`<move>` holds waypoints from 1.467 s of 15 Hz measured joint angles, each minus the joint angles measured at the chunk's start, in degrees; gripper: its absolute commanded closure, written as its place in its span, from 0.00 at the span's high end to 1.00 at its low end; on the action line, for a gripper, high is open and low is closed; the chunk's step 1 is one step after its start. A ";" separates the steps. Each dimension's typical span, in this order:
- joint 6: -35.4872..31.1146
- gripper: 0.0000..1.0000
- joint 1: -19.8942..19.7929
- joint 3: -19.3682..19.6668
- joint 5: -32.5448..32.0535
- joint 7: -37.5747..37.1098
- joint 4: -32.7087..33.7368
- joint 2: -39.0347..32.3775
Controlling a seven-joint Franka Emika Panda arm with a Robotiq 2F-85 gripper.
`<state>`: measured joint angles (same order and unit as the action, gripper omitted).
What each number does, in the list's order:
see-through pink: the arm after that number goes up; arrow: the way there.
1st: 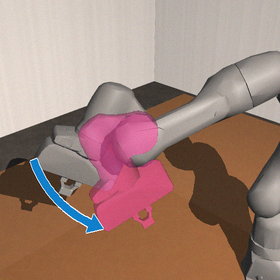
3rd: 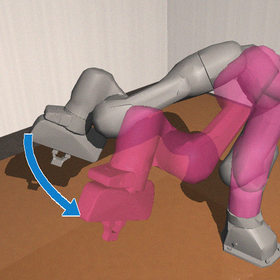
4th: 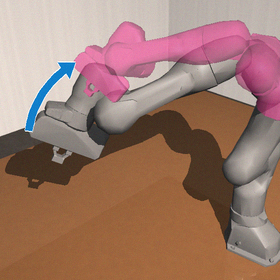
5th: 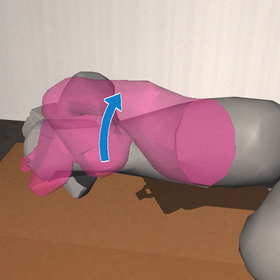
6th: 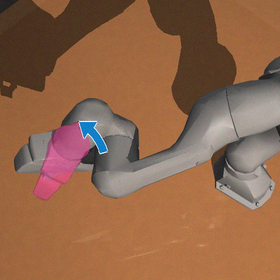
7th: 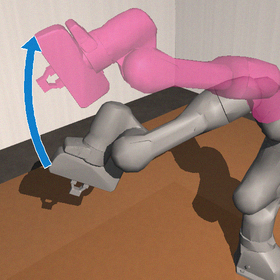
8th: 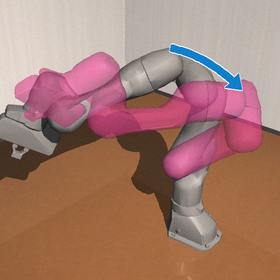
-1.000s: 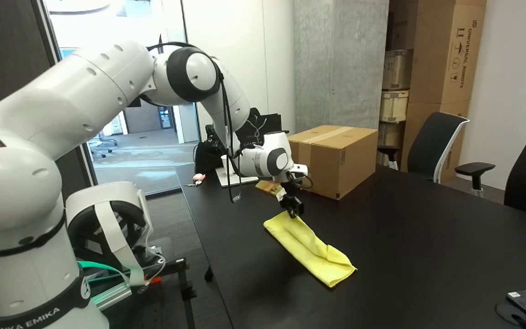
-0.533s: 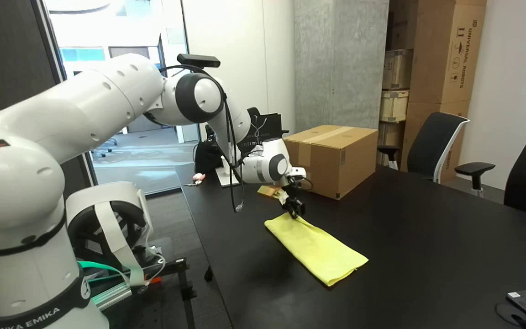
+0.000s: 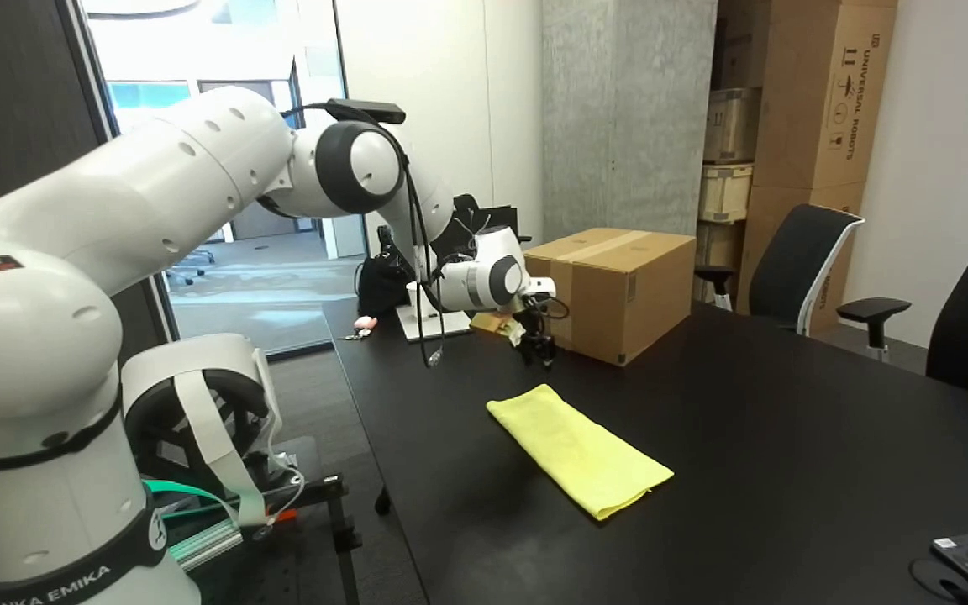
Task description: Fold the towel once on the table
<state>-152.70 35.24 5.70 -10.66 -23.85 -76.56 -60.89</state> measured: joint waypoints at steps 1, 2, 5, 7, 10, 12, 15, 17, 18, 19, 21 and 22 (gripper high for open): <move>0.46 0.99 0.08 0.02 0.10 -0.60 -1.58 1.86; 1.04 1.00 0.16 0.15 0.19 -1.68 -3.71 4.09; 5.77 1.00 0.84 1.41 0.38 -7.64 -11.53 11.87; 9.73 1.00 1.26 1.81 0.40 -12.02 -16.85 17.05; 14.63 1.00 1.38 1.16 0.47 -18.27 -25.30 25.06; 17.19 1.00 1.05 0.01 0.50 -21.21 -31.10 30.54; 19.48 1.00 -0.47 -2.90 0.54 -23.97 -39.97 39.04; 20.58 1.00 -2.35 -5.37 0.80 -24.74 -45.81 44.89; 21.27 1.00 -3.45 -6.57 0.81 -25.09 -48.68 47.91; 22.19 1.00 -4.62 -7.72 0.81 -25.43 -51.42 50.91; 24.32 1.00 -7.42 -9.92 0.81 -25.70 -56.70 57.02; 25.34 1.00 -8.95 -10.90 0.81 -25.61 -59.23 60.08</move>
<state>-127.36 26.29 -5.21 -9.85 -49.47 -135.79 -0.80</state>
